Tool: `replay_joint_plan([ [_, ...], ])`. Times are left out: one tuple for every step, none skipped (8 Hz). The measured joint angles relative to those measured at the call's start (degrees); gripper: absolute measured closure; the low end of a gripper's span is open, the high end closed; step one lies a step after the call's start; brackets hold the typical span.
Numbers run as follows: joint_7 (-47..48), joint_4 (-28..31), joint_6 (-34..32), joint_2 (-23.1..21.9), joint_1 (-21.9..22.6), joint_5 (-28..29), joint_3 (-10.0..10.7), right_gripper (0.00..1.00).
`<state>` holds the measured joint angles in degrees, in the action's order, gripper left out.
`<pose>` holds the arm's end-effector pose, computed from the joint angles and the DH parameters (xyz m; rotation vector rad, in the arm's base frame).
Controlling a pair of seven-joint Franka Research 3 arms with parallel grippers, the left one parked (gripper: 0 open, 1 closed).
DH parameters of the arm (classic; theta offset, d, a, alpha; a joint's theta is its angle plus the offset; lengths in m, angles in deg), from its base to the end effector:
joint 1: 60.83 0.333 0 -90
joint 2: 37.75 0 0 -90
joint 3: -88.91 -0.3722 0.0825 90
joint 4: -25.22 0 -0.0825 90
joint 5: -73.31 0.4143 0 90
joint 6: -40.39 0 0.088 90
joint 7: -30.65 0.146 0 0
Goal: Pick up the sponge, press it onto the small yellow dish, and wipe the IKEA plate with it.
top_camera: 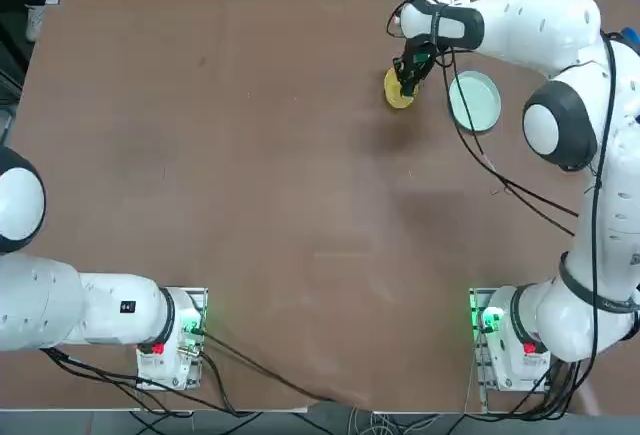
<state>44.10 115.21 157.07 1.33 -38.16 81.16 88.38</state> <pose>0.6641 0.2973 0.2121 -3.0682 -0.1441 0.3753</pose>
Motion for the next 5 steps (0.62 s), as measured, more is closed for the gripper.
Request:
replay_joint_plan([
  [0.0, -0.2, 0.0, 0.4, 0.1, 0.1, -0.1, 0.87],
  [0.0, -0.2, 0.0, 0.5, 0.1, 0.2, -0.1, 0.87],
  [0.0, -0.2, 0.1, 0.6, 0.1, 0.2, -0.1, 0.87],
  [-0.1, -0.2, 0.3, 0.7, 0.1, 0.2, -0.1, 0.87],
  [-0.1, -0.3, 0.7, 1.0, 0.1, 0.2, -0.1, 0.87],
])
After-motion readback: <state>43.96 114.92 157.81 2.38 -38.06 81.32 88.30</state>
